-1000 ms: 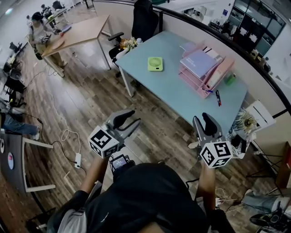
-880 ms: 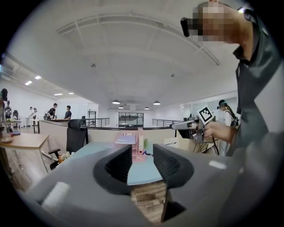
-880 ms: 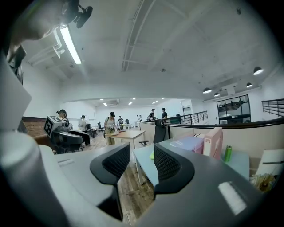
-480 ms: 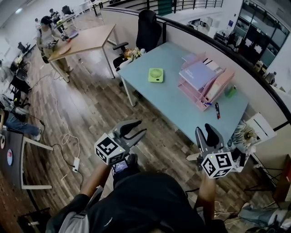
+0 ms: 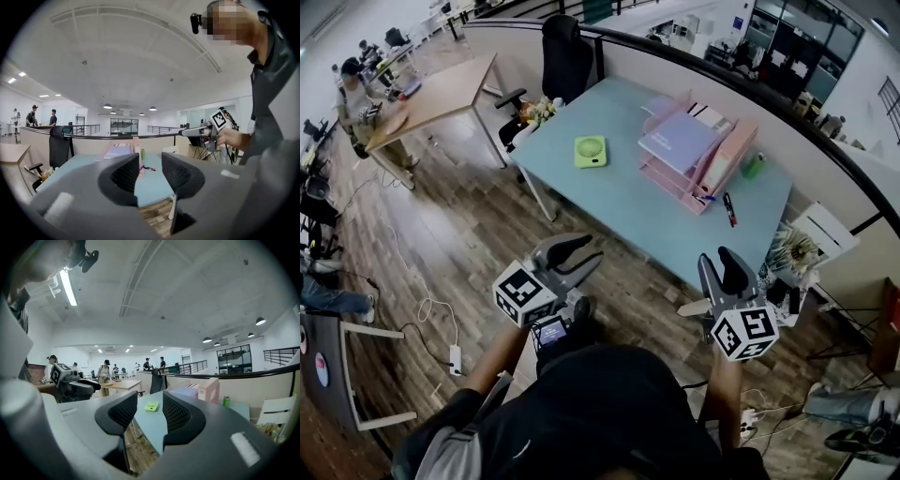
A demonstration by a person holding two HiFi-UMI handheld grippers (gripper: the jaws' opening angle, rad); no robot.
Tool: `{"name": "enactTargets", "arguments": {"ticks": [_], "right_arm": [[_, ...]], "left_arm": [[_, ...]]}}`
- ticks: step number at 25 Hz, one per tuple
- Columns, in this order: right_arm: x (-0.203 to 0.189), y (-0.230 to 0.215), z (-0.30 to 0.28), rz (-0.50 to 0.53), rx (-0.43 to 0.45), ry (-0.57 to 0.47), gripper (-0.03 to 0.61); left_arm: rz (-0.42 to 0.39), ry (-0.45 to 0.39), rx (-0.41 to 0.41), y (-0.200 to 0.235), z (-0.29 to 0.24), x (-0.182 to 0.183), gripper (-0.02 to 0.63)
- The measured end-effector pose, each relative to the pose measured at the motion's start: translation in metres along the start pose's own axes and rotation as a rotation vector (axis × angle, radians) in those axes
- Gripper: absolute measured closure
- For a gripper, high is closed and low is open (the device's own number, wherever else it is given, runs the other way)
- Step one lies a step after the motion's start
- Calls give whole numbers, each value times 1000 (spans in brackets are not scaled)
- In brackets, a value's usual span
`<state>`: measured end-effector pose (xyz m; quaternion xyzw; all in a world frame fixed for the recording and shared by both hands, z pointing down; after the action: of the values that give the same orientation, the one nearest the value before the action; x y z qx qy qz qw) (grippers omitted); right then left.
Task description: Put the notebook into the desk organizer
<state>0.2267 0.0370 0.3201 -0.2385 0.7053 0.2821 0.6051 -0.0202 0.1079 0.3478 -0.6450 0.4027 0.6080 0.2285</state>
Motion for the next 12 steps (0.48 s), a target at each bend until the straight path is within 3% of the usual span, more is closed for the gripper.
{"name": "enactTargets", "arguments": {"ticks": [8,12], "right_arm": [[-3,-11,-26,-19,-133,31,413],[-1,-10,-47,-30,-174,37,413]], "left_arm": [[28,11,-149,52,-42,13,451],[4,29,-181,81,-55,26,451]]}}
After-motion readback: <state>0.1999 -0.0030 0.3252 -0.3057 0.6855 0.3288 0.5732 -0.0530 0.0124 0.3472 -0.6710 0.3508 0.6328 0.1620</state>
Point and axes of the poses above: the fingertips, and each gripper's own axes: z backward along the fingers, y to its left, x out of its top, the point moved 3 cm from there along z, backward along the fingers, and after that the axes turned 12 degrees about z, right-handed, at the moved point
